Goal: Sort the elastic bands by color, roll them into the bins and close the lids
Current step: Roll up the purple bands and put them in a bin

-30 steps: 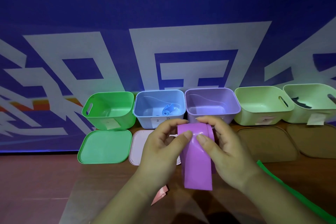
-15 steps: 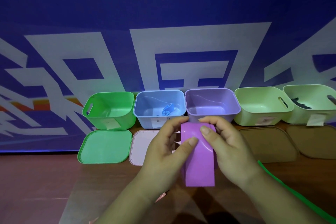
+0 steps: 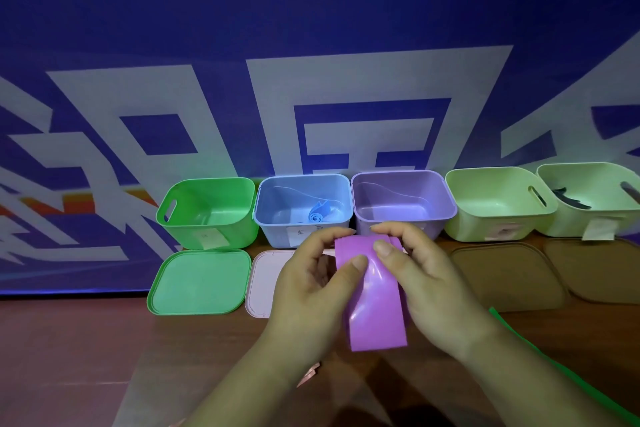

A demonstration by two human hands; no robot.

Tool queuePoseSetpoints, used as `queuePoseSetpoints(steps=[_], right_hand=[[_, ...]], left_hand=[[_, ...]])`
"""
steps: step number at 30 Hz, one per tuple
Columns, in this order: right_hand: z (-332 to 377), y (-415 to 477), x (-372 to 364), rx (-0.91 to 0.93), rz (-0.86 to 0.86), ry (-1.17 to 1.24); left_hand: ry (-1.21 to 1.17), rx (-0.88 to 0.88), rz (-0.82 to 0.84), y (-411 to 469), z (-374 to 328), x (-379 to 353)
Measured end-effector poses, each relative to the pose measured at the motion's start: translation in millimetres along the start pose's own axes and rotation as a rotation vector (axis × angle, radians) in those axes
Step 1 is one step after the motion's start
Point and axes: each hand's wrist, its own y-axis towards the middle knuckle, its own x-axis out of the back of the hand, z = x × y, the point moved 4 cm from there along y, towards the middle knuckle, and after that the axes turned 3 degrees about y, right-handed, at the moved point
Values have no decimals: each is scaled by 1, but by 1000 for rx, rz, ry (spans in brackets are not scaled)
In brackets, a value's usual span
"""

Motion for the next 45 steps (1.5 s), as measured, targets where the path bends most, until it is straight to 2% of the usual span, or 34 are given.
queuePoseSetpoints(steps=[10,13,16,20,24,35,45], right_hand=[[12,-11,-1,172,-81,-238],[10,-11,0,182,-96,-231],[10,-10,1,162,-93,-192],[6,-7,1,115,-81,-113],[2,-4,1,51,-77,15],[2,-1,-1,-38,-51,50],[19,-16,-4,159,-112,-259]], left_hand=[[-22,16,-30,2,-3,-3],[-16,12,-24,1,-5,-2],[28,-7,49,1,-4,-2],[198,-92,114,-3,-7,-1],[291,-127,108,-5,-3,-1],[246,-177,59,-3,-8,-1],[67,-96,2,-2,-9,-4]])
